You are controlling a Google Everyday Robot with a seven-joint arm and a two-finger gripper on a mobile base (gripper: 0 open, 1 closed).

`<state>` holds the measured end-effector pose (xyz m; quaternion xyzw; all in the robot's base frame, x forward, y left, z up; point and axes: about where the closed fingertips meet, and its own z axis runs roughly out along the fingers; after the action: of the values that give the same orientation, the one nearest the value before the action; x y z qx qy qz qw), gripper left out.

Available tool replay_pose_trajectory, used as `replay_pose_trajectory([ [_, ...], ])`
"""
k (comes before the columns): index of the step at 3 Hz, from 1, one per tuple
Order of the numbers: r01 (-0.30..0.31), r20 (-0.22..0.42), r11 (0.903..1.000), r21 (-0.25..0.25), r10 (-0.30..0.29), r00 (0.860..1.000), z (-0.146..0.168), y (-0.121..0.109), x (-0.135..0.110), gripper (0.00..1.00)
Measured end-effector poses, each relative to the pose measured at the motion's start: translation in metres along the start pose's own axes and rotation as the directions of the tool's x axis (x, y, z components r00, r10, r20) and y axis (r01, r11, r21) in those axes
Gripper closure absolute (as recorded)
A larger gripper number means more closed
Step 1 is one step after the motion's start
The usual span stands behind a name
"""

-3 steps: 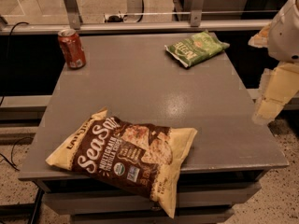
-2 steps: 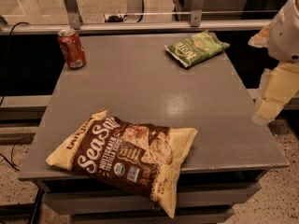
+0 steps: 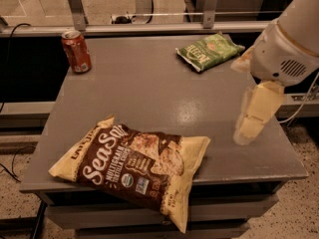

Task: Move brown chip bag near coke can

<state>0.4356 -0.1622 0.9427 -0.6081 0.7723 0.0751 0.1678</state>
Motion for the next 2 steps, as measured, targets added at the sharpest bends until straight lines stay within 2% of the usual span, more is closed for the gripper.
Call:
replay_pose_trajectory([
  [1,-0.021,0.097,0.9894,-0.143,0.036,0.995,0.038,0.018,-0.033,0.00],
  [2,-0.062,0.158,0.9578,-0.281,0.110,0.981,0.070,0.040,-0.057,0.00],
])
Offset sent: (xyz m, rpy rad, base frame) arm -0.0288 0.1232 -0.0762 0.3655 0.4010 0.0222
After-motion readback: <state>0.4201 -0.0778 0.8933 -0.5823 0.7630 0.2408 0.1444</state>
